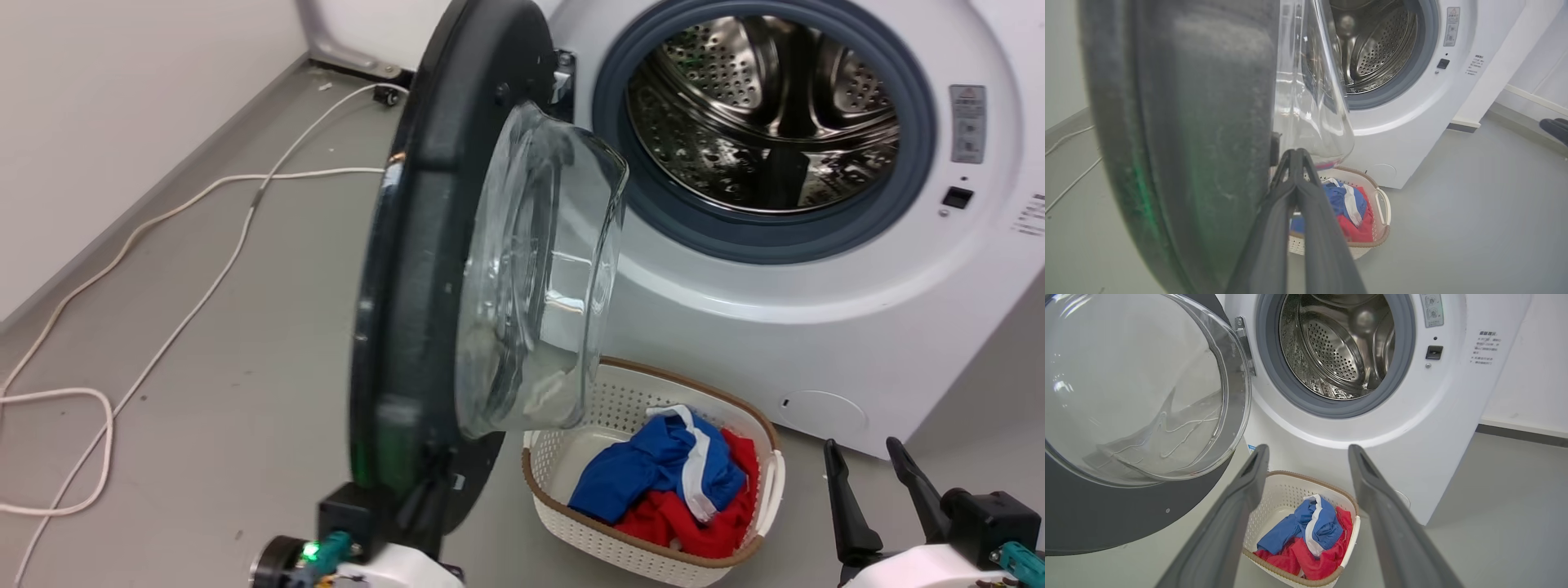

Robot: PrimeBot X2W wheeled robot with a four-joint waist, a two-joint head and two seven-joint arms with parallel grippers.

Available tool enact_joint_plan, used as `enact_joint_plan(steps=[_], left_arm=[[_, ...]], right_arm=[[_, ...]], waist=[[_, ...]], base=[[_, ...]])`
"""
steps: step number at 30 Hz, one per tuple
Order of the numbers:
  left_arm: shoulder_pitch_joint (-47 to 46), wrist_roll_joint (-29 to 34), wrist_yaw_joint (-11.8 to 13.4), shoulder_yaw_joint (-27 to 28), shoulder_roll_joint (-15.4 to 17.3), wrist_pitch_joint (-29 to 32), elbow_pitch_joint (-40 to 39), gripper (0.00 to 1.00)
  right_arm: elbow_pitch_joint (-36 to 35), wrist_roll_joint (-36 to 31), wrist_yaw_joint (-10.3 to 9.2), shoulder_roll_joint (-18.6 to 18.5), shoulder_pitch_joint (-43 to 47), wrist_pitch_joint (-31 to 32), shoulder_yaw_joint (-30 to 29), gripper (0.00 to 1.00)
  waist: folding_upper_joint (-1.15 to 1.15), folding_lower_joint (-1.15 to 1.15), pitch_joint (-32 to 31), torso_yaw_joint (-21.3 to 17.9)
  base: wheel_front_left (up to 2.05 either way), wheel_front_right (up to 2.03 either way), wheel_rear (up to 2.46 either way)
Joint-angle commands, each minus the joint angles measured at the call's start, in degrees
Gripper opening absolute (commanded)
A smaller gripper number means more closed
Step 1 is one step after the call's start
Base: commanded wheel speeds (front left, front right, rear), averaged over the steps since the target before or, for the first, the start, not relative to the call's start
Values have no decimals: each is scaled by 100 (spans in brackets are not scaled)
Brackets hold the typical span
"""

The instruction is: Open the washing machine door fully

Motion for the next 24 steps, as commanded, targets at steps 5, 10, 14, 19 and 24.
enact_joint_plan(steps=[5, 10, 14, 19, 24], left_arm=[[13, -234, 90, 513, 252, -204, 244, 0], [-277, -431, -29, 943, 467, -463, 609, 0], [-530, -552, -97, 1261, 664, -667, 965, 0], [-929, -688, -232, 1628, 895, -855, 1428, 0], [-1248, -936, -434, 1944, 1023, -931, 1953, 0]], right_arm=[[-20, -29, -2, 10, -106, -21, -17, 100], [-47, -51, -2, 10, -156, 15, -18, 100], [-47, -63, -2, 10, -162, 54, -31, 100], [-85, -106, -2, 10, -97, 131, -62, 100], [-225, -158, -2, 9, -186, 217, -40, 100]], waist=[[0, 0, 81, 200], [0, 0, 148, 220], [0, 0, 204, 134], [0, 0, 278, 17], [0, 0, 490, -150]], base=[[0, 0, 0], [0, 0, 0], [0, 0, 0], [0, 0, 0], [0, 0, 0]])
